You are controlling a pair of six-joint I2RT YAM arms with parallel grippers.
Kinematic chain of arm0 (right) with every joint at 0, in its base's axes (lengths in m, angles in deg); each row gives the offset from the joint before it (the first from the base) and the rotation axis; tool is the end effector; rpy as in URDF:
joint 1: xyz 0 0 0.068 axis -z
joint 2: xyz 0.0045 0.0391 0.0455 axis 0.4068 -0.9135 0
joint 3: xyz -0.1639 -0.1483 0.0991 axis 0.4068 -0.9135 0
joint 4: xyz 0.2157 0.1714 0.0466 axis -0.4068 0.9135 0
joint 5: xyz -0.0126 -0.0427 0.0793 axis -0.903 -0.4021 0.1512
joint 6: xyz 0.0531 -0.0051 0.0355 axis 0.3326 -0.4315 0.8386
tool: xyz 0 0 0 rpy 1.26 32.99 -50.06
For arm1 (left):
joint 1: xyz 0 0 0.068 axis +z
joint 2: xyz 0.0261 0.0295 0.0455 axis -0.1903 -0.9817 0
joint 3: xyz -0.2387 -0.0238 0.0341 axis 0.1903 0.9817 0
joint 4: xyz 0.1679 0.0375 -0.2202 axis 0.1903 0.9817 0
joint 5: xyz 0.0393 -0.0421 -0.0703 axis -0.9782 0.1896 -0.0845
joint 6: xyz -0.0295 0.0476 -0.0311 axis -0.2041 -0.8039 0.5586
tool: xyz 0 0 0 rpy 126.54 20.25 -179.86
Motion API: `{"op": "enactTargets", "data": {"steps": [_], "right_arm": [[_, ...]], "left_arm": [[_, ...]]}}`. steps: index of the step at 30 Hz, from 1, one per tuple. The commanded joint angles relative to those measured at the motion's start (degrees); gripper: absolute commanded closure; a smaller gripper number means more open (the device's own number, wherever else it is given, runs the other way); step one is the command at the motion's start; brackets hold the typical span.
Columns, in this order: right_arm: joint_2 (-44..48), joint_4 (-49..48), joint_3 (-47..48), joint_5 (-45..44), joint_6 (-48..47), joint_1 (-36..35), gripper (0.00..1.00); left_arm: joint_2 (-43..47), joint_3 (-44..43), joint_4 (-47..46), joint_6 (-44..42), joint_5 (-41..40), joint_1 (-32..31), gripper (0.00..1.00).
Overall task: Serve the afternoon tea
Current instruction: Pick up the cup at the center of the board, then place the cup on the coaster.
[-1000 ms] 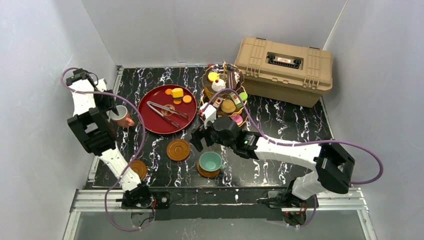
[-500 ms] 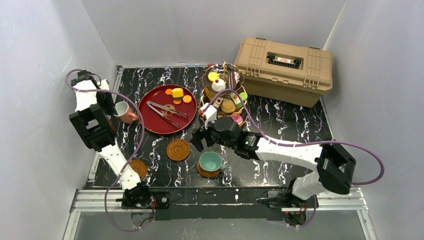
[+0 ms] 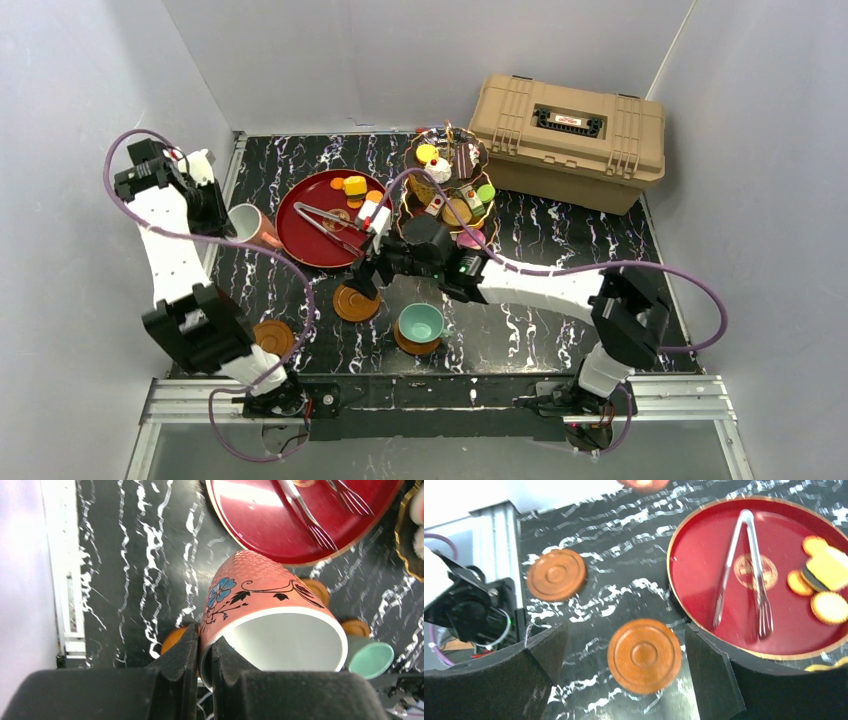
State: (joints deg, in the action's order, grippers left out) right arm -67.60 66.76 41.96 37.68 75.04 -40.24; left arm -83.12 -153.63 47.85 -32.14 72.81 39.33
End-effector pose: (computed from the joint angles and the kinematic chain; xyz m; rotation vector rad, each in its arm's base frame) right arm 0.1751 0.3745 0.2483 -1.0116 1.5622 0.9256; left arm 0.3083 0.1501 0.3132 -0.2453 2.5784 -0.1341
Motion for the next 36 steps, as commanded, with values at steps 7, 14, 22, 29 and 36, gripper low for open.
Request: {"op": "enactTargets", "data": {"steps": [7,14,22,29,36], "right_arm": [[-10.0,-8.9,14.4,11.4,-0.6,-3.0,0.14],[-13.4,-4.2,19.3,3.8,-11.4,-7.9,0.14],[-16.3,-7.8,20.3,-7.5,-17.9,-10.6,0.22],[-17.4,-14.6,19.0,-10.1,-18.4,-10.7,0.24],[-19.6,-16.1,20.2,-8.9,-17.6,-10.5,0.35]], "left_arm": [[12.1,5.2,10.4,-1.6,8.9,-2.4,1.0],[12.3,4.0,13.3,-0.3,7.7,-3.4,1.0],[13.2,5.4,14.5,-0.5,5.0,-4.9,1.0],[13.5,4.9,15.5,-1.1,4.9,-5.4,1.0],[14.1,3.8,16.2,-1.9,4.4,-6.2,1.0]]}}
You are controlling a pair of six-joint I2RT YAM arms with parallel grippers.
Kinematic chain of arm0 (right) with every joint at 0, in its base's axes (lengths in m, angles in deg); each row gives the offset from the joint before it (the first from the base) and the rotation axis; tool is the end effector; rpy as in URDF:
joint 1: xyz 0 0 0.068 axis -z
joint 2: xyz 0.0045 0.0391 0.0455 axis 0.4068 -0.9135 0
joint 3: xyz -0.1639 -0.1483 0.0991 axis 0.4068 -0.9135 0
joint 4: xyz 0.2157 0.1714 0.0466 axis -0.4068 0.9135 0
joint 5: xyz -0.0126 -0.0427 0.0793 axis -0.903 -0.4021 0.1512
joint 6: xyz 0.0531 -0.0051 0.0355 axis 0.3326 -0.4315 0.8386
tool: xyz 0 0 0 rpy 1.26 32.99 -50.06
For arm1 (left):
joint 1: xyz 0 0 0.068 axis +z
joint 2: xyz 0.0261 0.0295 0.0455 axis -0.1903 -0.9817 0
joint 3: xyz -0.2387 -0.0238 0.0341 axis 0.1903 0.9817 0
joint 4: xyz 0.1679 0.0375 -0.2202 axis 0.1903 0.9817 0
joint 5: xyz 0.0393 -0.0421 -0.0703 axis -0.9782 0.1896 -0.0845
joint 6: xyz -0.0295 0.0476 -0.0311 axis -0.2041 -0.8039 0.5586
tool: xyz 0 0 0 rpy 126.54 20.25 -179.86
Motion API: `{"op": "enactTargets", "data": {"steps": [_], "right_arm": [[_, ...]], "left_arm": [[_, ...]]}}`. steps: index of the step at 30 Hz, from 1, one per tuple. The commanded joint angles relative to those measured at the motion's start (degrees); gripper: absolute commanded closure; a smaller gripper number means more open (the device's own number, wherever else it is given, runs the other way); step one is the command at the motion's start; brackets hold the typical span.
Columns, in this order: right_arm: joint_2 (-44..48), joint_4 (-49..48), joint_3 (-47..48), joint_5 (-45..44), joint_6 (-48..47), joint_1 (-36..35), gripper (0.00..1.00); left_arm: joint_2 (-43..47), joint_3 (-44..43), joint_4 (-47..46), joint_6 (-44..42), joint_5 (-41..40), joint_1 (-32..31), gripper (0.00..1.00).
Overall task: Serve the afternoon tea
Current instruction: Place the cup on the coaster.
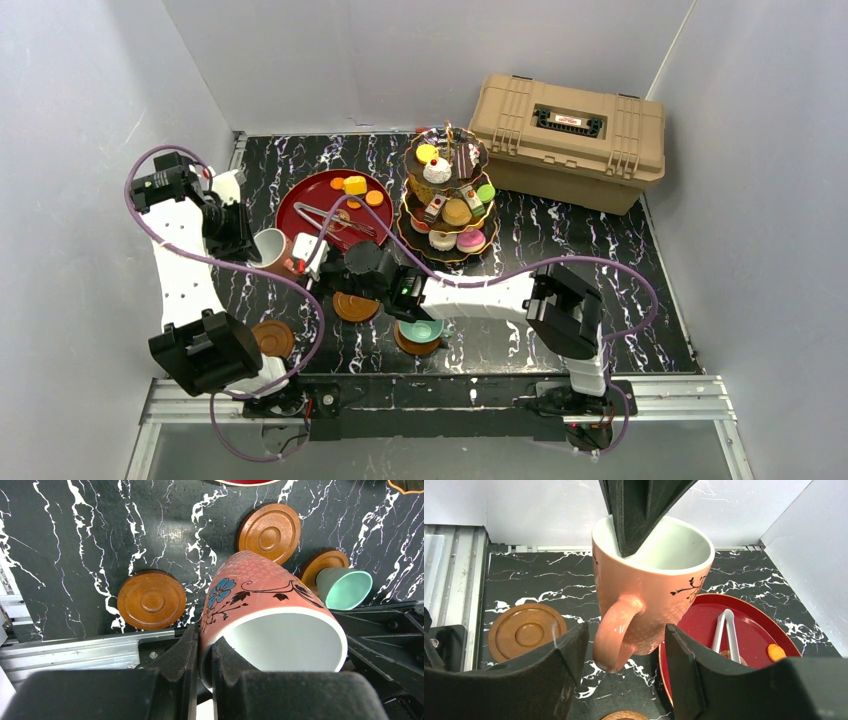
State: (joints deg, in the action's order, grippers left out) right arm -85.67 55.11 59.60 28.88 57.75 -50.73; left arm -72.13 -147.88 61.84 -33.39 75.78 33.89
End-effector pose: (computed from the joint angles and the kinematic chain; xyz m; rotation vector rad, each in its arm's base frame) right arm 0.1307 0.4688 0.2553 -1.1056 1.1892 0.7821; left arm 0.2579 0.0909 0.3271 -0.1188 2.7053 -0.3054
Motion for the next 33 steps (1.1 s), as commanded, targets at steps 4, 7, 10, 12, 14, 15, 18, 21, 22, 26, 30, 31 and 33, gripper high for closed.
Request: {"op": "enactTargets", "data": {"steps": [4,7,10,12,14,15,18,21,22,26,30,31,33], "right_arm": [[-2.8,-1.3,5.4,2.4,0.1,0.1,0.5],[-3.1,0.3,6.3,4.2,0.5,0.2,0.65],[-2.8,0.9,6.4,5.6,0.5,0.3,0.87],[-2.8,1.4,6.4,6.1,0.4,0.3,0.99],[-2.6,0.9,5.6,6.1,0.3,0.3,0.99],[-2.2,-0.3,4.5,5.8,0.5,0.3,0.99],[-0.5,-4.2,0.4,5.4,2.1,0.6,0.99],[0.9,-7.2,-3.0,6.0,3.4,1.0,0.99],[1.4,-8.0,-4.2,6.3,3.6,1.2,0.99],[3.4,-11.1,-8.8,8.9,7.1,3.0,0.99],[7.0,-16.6,-15.8,11.5,11.4,6.1,0.99],[8.1,-17.9,-17.3,12.2,12.7,7.0,0.99],[9.7,-19.5,-20.1,13.9,15.6,8.6,0.99]], "left_arm": [[3.4,-2.1,2.6,-0.9,1.3,-1.3,1.0],[3.9,-1.7,2.6,-0.9,1.0,-2.1,1.0],[4.4,-0.5,2.3,-1.1,0.7,-3.1,1.0],[4.3,0.2,2.3,-1.2,0.6,-3.6,1.0],[4.3,0.7,2.1,-1.3,0.4,-4.1,1.0],[4.3,0.7,2.0,-1.3,0.5,-4.2,0.9],[4.6,-0.2,1.7,-1.2,0.5,-4.3,0.42],[4.6,-2.8,1.6,-1.2,0.5,-4.3,0.02],[4.3,-4.0,1.9,-1.0,0.6,-4.2,0.02],[2.7,-8.6,3.7,-0.2,1.7,-4.2,0.02],[1.6,-10.8,3.2,0.6,1.0,-4.2,0.02],[1.3,-11.3,3.0,0.8,0.7,-4.2,0.02],[0.9,-11.9,2.7,1.0,0.5,-4.2,0.02]]}}
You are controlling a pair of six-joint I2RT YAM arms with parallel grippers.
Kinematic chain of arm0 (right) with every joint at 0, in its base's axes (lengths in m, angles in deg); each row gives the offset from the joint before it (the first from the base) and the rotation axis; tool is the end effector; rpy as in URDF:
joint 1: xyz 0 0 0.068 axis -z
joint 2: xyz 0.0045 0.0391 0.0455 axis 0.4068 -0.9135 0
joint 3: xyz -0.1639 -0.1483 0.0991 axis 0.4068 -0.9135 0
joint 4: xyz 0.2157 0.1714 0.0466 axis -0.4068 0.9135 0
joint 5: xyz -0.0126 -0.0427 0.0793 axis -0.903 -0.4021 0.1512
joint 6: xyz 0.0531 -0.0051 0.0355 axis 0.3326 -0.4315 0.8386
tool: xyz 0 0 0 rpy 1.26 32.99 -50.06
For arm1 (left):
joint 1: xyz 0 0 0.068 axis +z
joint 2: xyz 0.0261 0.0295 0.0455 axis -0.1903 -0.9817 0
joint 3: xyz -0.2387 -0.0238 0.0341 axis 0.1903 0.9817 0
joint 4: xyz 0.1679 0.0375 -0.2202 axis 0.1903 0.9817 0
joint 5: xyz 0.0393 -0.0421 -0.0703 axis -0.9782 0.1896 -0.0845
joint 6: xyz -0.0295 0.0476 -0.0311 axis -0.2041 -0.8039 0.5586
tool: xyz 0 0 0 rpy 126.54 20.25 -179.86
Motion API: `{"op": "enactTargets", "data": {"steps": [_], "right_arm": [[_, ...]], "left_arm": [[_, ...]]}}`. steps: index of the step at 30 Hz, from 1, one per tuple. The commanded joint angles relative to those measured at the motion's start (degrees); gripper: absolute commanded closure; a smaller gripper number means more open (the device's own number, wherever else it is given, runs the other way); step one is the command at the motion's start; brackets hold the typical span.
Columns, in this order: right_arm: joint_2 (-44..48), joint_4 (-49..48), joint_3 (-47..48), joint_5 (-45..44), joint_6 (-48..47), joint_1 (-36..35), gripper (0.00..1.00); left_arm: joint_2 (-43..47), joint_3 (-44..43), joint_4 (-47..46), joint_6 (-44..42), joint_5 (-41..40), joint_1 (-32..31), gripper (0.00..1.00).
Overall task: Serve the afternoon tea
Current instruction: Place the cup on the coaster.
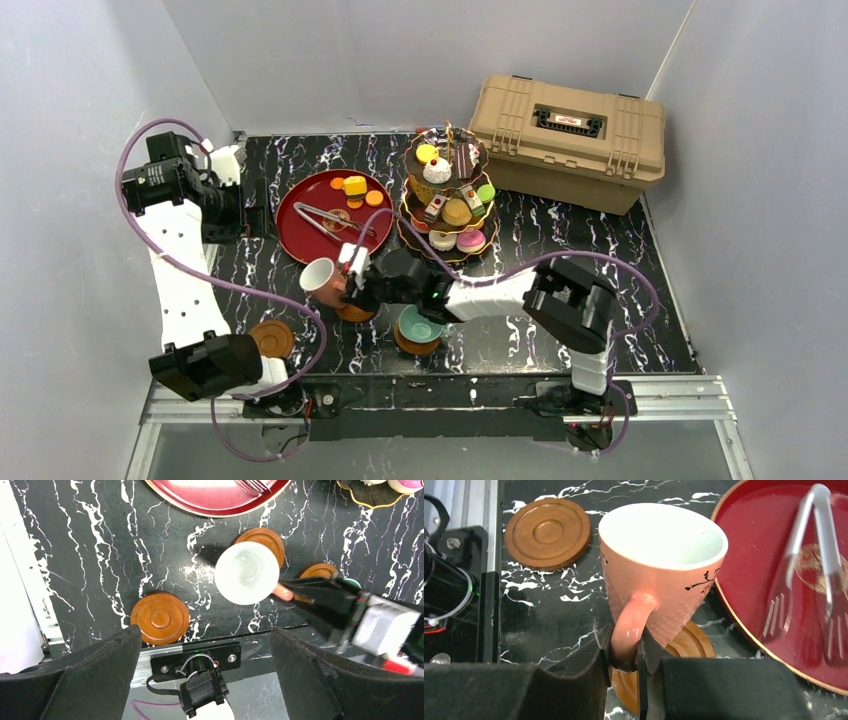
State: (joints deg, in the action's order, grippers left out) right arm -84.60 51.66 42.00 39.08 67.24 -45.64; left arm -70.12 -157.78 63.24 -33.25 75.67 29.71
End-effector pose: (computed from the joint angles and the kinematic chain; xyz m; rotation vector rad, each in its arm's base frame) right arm 0.1497 0.4212 0.1580 -1.2164 1.4494 0.9067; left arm 0.2510 0.0675 0.3845 0.0201 2.5506 -0.2355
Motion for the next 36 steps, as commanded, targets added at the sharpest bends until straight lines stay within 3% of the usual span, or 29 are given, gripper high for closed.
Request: {"op": "enactTargets", "data": {"steps": [1,15,36], "right_arm": [[9.2,-17.5,-3.7,4.6,7.4,4.4,0.99],[9.4,-29.0,-12.3,6.2,9.4,5.9,0.99],[5.7,-29.5,-15.3,6.2,6.8,6.5,0.99]], "left_arm": [[-1.3,-1.9,1.0,1.2,0.5,0.0,0.02],[-2.0,0.3,-2.0,1.6,-0.1,0.3,0.02],[-4.0,1.3,-4.1,1.5,-0.3,2.1,0.02]]}}
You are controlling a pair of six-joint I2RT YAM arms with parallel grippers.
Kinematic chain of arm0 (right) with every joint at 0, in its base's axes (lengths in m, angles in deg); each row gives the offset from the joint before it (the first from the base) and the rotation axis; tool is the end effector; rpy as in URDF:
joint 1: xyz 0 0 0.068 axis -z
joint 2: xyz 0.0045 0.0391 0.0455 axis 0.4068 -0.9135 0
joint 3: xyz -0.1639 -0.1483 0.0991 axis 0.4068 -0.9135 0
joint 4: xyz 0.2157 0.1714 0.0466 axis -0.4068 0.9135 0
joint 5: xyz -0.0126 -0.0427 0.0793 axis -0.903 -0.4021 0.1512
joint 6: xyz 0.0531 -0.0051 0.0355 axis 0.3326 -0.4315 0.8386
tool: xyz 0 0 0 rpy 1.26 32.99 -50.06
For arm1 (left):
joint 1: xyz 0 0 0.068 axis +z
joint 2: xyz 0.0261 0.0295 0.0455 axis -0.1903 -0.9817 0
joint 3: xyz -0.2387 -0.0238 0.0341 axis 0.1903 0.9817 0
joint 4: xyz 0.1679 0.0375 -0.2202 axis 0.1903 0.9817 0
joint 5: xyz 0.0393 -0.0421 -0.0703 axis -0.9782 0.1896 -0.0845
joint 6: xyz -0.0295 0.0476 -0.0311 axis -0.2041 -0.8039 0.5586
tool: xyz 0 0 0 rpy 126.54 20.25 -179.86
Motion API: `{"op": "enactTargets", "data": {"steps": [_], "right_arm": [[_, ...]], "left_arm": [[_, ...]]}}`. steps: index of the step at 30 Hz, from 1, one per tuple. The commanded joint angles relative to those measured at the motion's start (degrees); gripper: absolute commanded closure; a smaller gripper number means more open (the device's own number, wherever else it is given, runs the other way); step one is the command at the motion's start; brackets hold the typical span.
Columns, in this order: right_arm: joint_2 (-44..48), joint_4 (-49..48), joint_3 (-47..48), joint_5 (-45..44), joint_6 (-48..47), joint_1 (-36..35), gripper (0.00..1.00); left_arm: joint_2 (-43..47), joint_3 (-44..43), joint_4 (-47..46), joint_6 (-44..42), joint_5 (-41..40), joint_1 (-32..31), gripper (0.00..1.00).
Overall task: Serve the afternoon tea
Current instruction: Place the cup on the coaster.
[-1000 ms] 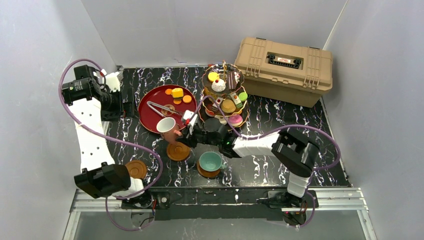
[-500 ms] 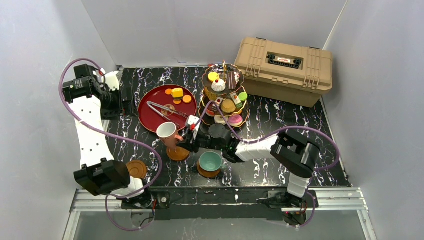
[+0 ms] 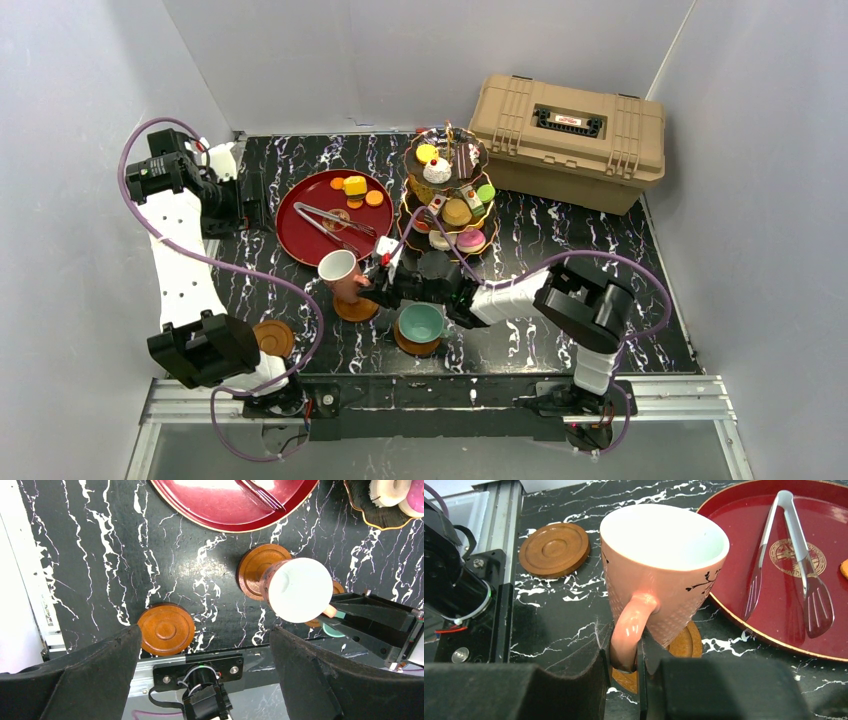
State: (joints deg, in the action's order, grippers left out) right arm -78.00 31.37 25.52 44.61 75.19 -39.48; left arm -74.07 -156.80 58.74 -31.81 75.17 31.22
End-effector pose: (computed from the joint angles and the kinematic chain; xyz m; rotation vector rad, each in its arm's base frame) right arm 0.1666 0.3584 0.1509 -1.0176 1.3920 1.0606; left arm 0.2743 0.0838 0.3665 -0.0505 2.5600 -0.2279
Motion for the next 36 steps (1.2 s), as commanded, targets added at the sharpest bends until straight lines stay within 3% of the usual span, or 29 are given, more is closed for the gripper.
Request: {"op": "enactTargets", "data": {"steps": [1,20,36], "right_arm": [[-1.2,-9.3,1.2,0.7,-1.2,0.3,0.99],[-5.1,-8.8,0.5,1.1,-2.2,0.5,0.99],[-2.3,-7.7,-3.8,2.0,-2.9,0.6,0.58]], "left_arm": [[-0.1,0.3,0.4,0.1,0.2,0.6,0.02],[-0.4,0.3,-0.3,-0.3,0.6,1.2,0.02],[-0.5,-0.3,-0.4,-0.8,0.5,1.3,0.02]]}}
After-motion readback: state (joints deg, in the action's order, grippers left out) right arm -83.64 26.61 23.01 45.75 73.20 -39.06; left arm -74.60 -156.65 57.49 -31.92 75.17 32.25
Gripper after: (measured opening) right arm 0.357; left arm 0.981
